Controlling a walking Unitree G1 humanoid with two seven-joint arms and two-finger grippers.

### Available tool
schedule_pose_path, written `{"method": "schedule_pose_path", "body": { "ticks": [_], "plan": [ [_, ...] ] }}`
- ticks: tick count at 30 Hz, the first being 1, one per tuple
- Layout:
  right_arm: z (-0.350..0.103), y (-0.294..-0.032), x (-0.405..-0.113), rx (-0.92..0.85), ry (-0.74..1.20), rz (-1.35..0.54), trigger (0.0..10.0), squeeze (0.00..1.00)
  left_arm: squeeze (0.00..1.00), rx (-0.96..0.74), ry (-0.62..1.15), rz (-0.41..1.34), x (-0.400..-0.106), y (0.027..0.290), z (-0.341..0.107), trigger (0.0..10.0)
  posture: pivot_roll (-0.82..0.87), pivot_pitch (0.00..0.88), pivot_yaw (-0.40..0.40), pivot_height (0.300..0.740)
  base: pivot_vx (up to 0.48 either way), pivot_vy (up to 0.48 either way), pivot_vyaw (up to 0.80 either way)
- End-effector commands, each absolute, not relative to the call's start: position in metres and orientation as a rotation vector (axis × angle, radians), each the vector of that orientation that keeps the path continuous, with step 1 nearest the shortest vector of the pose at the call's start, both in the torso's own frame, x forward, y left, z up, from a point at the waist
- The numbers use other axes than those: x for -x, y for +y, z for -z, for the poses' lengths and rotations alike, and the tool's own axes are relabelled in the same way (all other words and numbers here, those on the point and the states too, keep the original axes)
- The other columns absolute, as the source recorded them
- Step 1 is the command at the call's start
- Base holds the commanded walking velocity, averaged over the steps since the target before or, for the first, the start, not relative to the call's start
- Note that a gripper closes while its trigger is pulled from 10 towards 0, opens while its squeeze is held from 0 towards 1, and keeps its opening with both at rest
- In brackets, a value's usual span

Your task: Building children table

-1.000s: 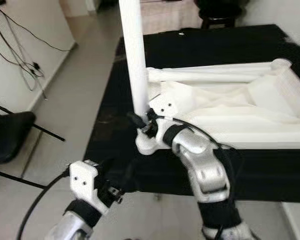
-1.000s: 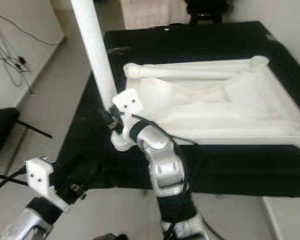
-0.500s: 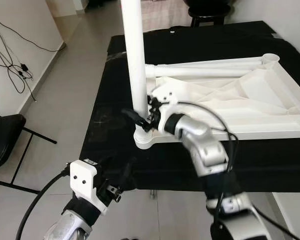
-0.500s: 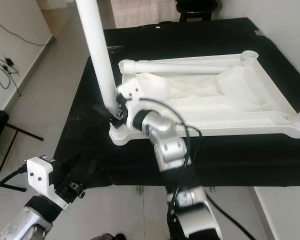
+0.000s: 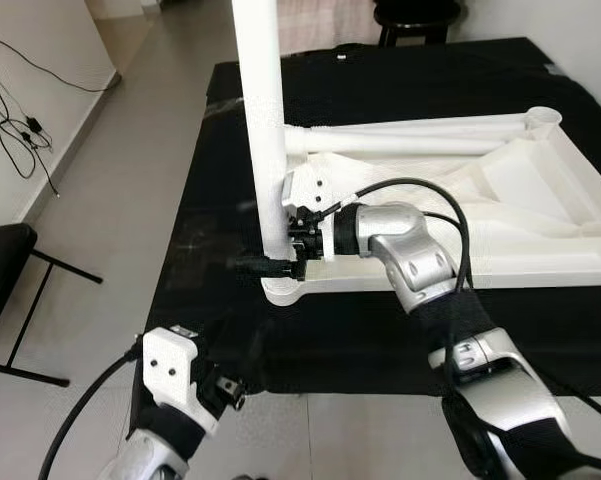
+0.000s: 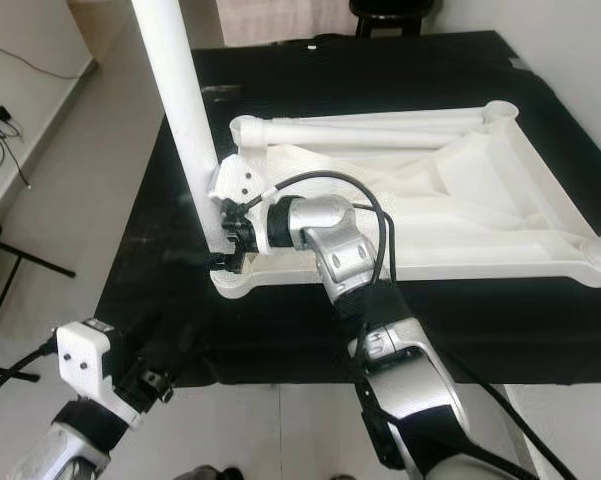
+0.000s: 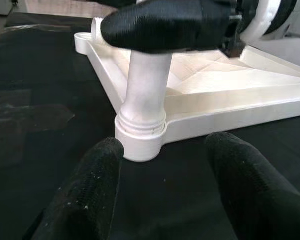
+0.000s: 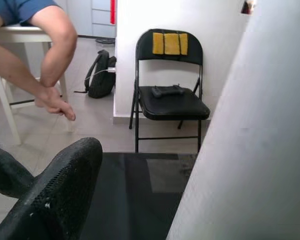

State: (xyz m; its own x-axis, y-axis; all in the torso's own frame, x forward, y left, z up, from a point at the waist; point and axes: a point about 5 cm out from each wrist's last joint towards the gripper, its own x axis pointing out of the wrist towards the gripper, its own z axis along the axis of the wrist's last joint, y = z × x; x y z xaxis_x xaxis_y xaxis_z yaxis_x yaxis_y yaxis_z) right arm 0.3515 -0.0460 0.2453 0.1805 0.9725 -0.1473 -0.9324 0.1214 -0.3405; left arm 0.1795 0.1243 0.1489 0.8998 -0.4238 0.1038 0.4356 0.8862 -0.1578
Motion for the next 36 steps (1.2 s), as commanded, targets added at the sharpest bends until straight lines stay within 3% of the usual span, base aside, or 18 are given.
{"method": "schedule_pose_path", "body": {
  "ticks": [1, 2, 3, 14, 18, 19, 23, 24, 25, 26, 27, 31, 36],
  "plan": [
    [-0.249, -0.034, -0.350, 0.412, -0.138, -1.463, 10.0, 0.00, 0.00, 0.168, -0.066, 0.434, -0.177, 0.124, -0.148, 10.0, 0.14, 0.137, 0.018, 0.740, 0.000, 0.000, 0.00],
    [-0.249, -0.034, -0.350, 0.412, -0.138, -1.463, 10.0, 0.00, 0.00, 0.168, -0.066, 0.434, -0.177, 0.124, -0.148, 10.0, 0.14, 0.137, 0.018, 0.740, 0.000, 0.000, 0.00],
    [-0.250, -0.033, -0.350, 0.389, -0.137, -1.483, 0.0, 0.00, 0.00, 0.170, -0.067, 0.433, -0.176, 0.123, -0.148, 10.0, 0.14, 0.139, 0.015, 0.740, 0.000, 0.000, 0.00],
    [-0.246, -0.038, -0.351, 0.333, -0.113, -1.595, 0.0, 0.00, 0.00, 0.181, -0.073, 0.432, -0.175, 0.120, -0.149, 10.0, 0.12, 0.147, 0.010, 0.740, 0.000, 0.000, 0.00],
    [-0.239, -0.043, -0.353, 0.286, -0.116, -1.511, 0.0, 0.00, 0.00, 0.185, -0.076, 0.433, -0.175, 0.119, -0.150, 10.0, 0.11, 0.150, 0.007, 0.740, 0.000, 0.000, 0.00],
    [-0.227, -0.045, -0.350, 0.258, -0.084, -1.416, 0.0, 0.00, 0.00, 0.186, -0.077, 0.432, -0.175, 0.120, -0.150, 10.0, 0.11, 0.160, 0.000, 0.740, 0.000, 0.000, 0.00],
    [-0.227, -0.045, -0.350, 0.258, -0.084, -1.416, 0.0, 0.00, 0.00, 0.186, -0.077, 0.432, -0.175, 0.120, -0.150, 10.0, 0.11, 0.160, 0.000, 0.740, 0.000, 0.000, 0.00],
    [-0.206, -0.045, -0.347, 0.251, -0.013, -1.214, 0.0, 0.00, 0.00, 0.187, -0.079, 0.430, -0.174, 0.120, -0.150, 10.0, 0.11, 0.161, -0.001, 0.740, 0.000, 0.000, 0.00],
    [-0.206, -0.045, -0.347, 0.251, -0.013, -1.214, 0.0, 0.00, 0.00, 0.187, -0.079, 0.430, -0.174, 0.120, -0.150, 10.0, 0.11, 0.161, -0.001, 0.740, 0.000, 0.000, 0.00],
    [-0.183, -0.054, -0.342, 0.206, 0.062, -0.806, 0.0, 0.00, 0.00, 0.187, -0.079, 0.428, -0.174, 0.122, -0.151, 10.0, 0.11, 0.168, 0.003, 0.740, 0.000, 0.000, 0.00],
    [-0.165, -0.061, -0.325, 0.188, 0.134, -0.633, 0.0, 0.00, 0.00, 0.186, -0.079, 0.427, -0.174, 0.122, -0.151, 10.0, 0.12, 0.168, 0.009, 0.740, 0.000, 0.000, 0.00],
    [-0.155, -0.053, -0.305, 0.176, 0.144, -0.592, 0.0, 0.00, 0.00, 0.182, -0.078, 0.432, -0.178, 0.124, -0.149, 10.0, 0.11, 0.143, 0.015, 0.740, 0.000, 0.000, 0.00],
    [-0.157, -0.044, -0.308, 0.186, 0.115, -0.664, 0.0, 0.00, 0.00, 0.180, -0.078, 0.436, -0.180, 0.124, -0.148, 10.0, 0.10, 0.138, 0.013, 0.740, 0.000, 0.000, 0.00]
  ]
}}
